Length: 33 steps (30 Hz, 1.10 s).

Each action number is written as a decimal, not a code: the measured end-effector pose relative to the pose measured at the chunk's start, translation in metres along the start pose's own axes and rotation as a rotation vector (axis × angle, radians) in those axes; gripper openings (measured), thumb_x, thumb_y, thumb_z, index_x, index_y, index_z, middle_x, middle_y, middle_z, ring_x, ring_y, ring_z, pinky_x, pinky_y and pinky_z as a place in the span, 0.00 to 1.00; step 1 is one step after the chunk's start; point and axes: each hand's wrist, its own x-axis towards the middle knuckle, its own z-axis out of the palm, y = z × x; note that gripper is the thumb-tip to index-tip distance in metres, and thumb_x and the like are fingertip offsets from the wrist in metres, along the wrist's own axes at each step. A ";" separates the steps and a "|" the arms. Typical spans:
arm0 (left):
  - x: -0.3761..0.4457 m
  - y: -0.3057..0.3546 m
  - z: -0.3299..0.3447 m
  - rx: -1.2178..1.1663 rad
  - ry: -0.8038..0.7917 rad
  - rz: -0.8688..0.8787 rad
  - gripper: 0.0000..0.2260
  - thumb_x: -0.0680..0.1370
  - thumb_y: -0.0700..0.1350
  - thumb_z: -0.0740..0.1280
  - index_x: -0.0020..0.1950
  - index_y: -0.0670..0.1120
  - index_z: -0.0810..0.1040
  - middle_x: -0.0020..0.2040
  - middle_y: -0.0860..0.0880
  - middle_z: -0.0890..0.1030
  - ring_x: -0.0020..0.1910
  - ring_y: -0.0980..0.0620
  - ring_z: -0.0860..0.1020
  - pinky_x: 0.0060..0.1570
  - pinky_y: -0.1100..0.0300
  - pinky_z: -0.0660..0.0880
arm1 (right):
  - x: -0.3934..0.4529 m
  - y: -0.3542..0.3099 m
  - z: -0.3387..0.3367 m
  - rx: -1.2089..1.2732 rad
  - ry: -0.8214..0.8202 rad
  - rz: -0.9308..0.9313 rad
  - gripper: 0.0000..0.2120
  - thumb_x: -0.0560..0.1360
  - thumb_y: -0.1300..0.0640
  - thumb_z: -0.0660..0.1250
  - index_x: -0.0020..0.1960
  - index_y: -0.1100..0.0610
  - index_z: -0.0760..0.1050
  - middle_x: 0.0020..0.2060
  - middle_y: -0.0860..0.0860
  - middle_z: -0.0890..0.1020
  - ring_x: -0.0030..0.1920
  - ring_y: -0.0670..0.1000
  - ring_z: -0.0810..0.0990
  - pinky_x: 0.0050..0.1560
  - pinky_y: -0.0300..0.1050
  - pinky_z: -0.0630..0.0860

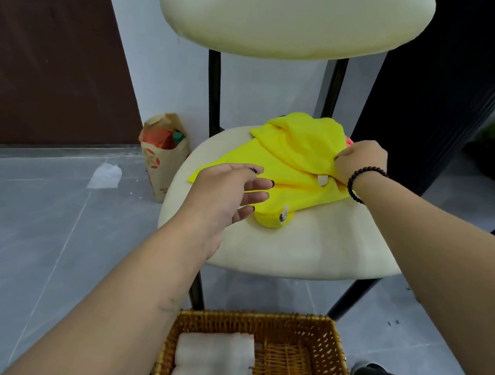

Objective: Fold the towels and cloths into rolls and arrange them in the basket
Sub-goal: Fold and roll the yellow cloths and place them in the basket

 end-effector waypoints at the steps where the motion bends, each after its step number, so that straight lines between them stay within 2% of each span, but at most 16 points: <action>1: 0.000 0.000 0.002 0.002 0.000 -0.004 0.07 0.79 0.40 0.62 0.48 0.48 0.79 0.35 0.53 0.84 0.32 0.58 0.80 0.34 0.64 0.73 | -0.006 -0.002 -0.003 0.051 0.016 -0.044 0.09 0.75 0.62 0.62 0.49 0.62 0.80 0.47 0.56 0.81 0.42 0.54 0.78 0.43 0.46 0.79; 5: -0.001 -0.001 0.008 0.024 -0.001 -0.006 0.08 0.79 0.40 0.61 0.49 0.48 0.79 0.37 0.53 0.84 0.35 0.57 0.80 0.35 0.64 0.73 | -0.045 -0.015 -0.025 0.284 0.037 -0.216 0.05 0.77 0.59 0.62 0.47 0.54 0.78 0.50 0.53 0.79 0.37 0.48 0.75 0.35 0.38 0.73; 7: 0.001 -0.003 0.010 0.047 0.026 -0.024 0.07 0.79 0.40 0.61 0.49 0.48 0.79 0.42 0.51 0.84 0.40 0.56 0.80 0.35 0.63 0.73 | -0.063 -0.017 -0.037 0.456 -0.015 -0.232 0.03 0.78 0.56 0.64 0.45 0.52 0.74 0.52 0.54 0.77 0.36 0.49 0.76 0.30 0.38 0.72; 9: 0.002 -0.005 0.012 0.056 0.052 -0.076 0.05 0.80 0.43 0.62 0.50 0.48 0.77 0.48 0.49 0.83 0.44 0.53 0.79 0.36 0.62 0.73 | -0.084 -0.014 -0.048 0.683 -0.105 -0.198 0.05 0.78 0.57 0.64 0.43 0.51 0.73 0.48 0.55 0.75 0.32 0.49 0.74 0.27 0.39 0.71; 11: 0.001 -0.008 0.016 0.049 0.019 -0.171 0.06 0.81 0.47 0.61 0.50 0.47 0.75 0.53 0.45 0.82 0.47 0.50 0.79 0.39 0.59 0.74 | -0.109 -0.009 -0.057 0.821 -0.179 -0.178 0.08 0.78 0.59 0.64 0.41 0.51 0.73 0.40 0.54 0.75 0.33 0.50 0.73 0.34 0.43 0.73; 14: -0.001 -0.011 0.023 -0.086 -0.098 -0.298 0.18 0.81 0.58 0.58 0.53 0.43 0.74 0.53 0.41 0.81 0.48 0.44 0.79 0.45 0.53 0.76 | -0.147 -0.004 -0.067 0.870 -0.274 -0.277 0.07 0.76 0.60 0.67 0.40 0.52 0.75 0.36 0.54 0.77 0.36 0.53 0.73 0.40 0.50 0.72; 16: -0.001 -0.013 0.027 -0.170 -0.180 -0.291 0.24 0.79 0.61 0.58 0.59 0.41 0.76 0.54 0.40 0.82 0.48 0.44 0.80 0.51 0.50 0.76 | -0.166 0.002 -0.075 0.826 -0.386 -0.393 0.02 0.74 0.58 0.68 0.42 0.53 0.77 0.40 0.55 0.80 0.40 0.55 0.76 0.45 0.51 0.74; 18: -0.002 -0.015 0.030 -0.217 -0.167 -0.216 0.21 0.79 0.56 0.63 0.62 0.41 0.78 0.56 0.41 0.83 0.53 0.44 0.81 0.58 0.46 0.76 | -0.182 0.010 -0.081 0.695 -0.541 -0.496 0.01 0.74 0.59 0.69 0.45 0.57 0.78 0.46 0.54 0.81 0.47 0.53 0.79 0.51 0.49 0.76; 20: -0.002 -0.016 0.031 -0.215 -0.003 -0.091 0.11 0.77 0.43 0.68 0.57 0.39 0.80 0.52 0.40 0.84 0.53 0.40 0.82 0.56 0.43 0.77 | -0.189 0.020 -0.083 0.537 -0.587 -0.534 0.01 0.75 0.60 0.68 0.46 0.56 0.78 0.47 0.48 0.81 0.49 0.45 0.79 0.52 0.47 0.77; 22: -0.001 -0.014 0.029 -0.132 0.197 0.013 0.08 0.72 0.37 0.69 0.51 0.40 0.80 0.49 0.38 0.83 0.51 0.37 0.81 0.51 0.41 0.79 | -0.183 0.028 -0.078 0.448 -0.456 -0.489 0.03 0.75 0.59 0.68 0.49 0.54 0.78 0.47 0.42 0.79 0.49 0.43 0.77 0.52 0.44 0.75; 23: 0.000 -0.014 0.026 -0.089 0.265 0.078 0.11 0.70 0.38 0.68 0.53 0.42 0.79 0.49 0.39 0.82 0.50 0.39 0.81 0.49 0.42 0.80 | -0.174 0.033 -0.072 0.406 -0.359 -0.461 0.06 0.75 0.58 0.68 0.52 0.53 0.77 0.49 0.42 0.78 0.51 0.45 0.76 0.53 0.42 0.74; 25: 0.000 -0.009 0.020 -0.031 0.354 0.238 0.15 0.70 0.39 0.66 0.57 0.45 0.79 0.44 0.49 0.81 0.44 0.54 0.81 0.47 0.58 0.80 | -0.150 0.041 -0.058 0.308 -0.212 -0.450 0.15 0.74 0.56 0.69 0.61 0.53 0.74 0.57 0.48 0.76 0.58 0.49 0.73 0.60 0.41 0.69; 27: -0.005 0.000 0.018 -0.002 0.434 0.391 0.14 0.73 0.36 0.63 0.56 0.46 0.79 0.39 0.59 0.77 0.35 0.66 0.76 0.39 0.70 0.76 | -0.128 0.046 -0.040 0.178 -0.214 -0.483 0.23 0.74 0.51 0.69 0.68 0.52 0.70 0.65 0.53 0.72 0.67 0.52 0.67 0.67 0.46 0.64; 30: -0.012 0.009 0.017 -0.013 0.406 0.449 0.12 0.73 0.35 0.63 0.47 0.52 0.80 0.34 0.62 0.79 0.36 0.63 0.78 0.47 0.50 0.80 | -0.114 0.047 -0.010 -0.143 -0.338 -0.488 0.26 0.77 0.42 0.61 0.73 0.44 0.63 0.74 0.52 0.62 0.74 0.53 0.56 0.73 0.55 0.55; 32: -0.016 0.009 0.016 0.050 0.316 0.409 0.12 0.73 0.35 0.64 0.45 0.52 0.80 0.32 0.64 0.79 0.33 0.62 0.78 0.45 0.46 0.79 | -0.112 0.039 0.006 -0.311 -0.391 -0.490 0.24 0.79 0.39 0.54 0.74 0.40 0.59 0.76 0.49 0.57 0.76 0.53 0.50 0.73 0.61 0.48; 33: -0.015 0.008 0.015 0.080 0.267 0.372 0.11 0.72 0.36 0.65 0.43 0.52 0.81 0.33 0.59 0.80 0.34 0.56 0.78 0.42 0.45 0.78 | -0.111 0.033 0.010 -0.335 -0.388 -0.488 0.23 0.79 0.39 0.52 0.74 0.39 0.58 0.76 0.49 0.56 0.76 0.54 0.50 0.72 0.63 0.46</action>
